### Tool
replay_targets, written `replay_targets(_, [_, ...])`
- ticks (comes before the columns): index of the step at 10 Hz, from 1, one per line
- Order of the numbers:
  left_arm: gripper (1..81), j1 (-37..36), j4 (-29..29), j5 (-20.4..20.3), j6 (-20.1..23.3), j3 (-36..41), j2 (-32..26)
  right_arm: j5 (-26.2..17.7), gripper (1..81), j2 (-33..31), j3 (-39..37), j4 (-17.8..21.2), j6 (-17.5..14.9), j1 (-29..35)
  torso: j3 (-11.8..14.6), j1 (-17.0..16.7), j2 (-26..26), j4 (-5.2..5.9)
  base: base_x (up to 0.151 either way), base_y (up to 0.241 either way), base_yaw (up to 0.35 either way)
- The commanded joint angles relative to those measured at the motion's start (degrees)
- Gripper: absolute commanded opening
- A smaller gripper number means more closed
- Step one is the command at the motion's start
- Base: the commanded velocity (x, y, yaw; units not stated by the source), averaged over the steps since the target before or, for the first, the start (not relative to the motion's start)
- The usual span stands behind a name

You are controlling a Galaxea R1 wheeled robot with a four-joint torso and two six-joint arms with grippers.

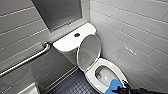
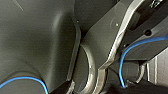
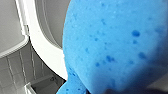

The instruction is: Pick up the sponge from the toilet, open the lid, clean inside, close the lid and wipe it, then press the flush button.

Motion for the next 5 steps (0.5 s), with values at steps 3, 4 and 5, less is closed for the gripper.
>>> replay_targets(3, [81.1,1.7,0.7,4.3,0.3,1.3,-1.4,1.7,1.0,-8.2,0.9,-0.7,0.2,-5.6,0.0,0.0,0.0,0.0,0.0,0.0,0.0])
replay_targets(4, [81.1,1.4,0.7,4.2,0.3,2.0,-2.3,2.0,1.0,-10.5,1.8,-0.7,0.2,-6.2,0.0,0.0,0.0,0.0,0.0,0.0,0.0])
replay_targets(5, [81.1,0.4,0.7,3.6,0.4,4.1,-4.3,1.6,1.0,-13.3,3.2,-0.8,0.1,-6.9,0.0,0.0,0.0,0.0,0.0,0.0,0.0])
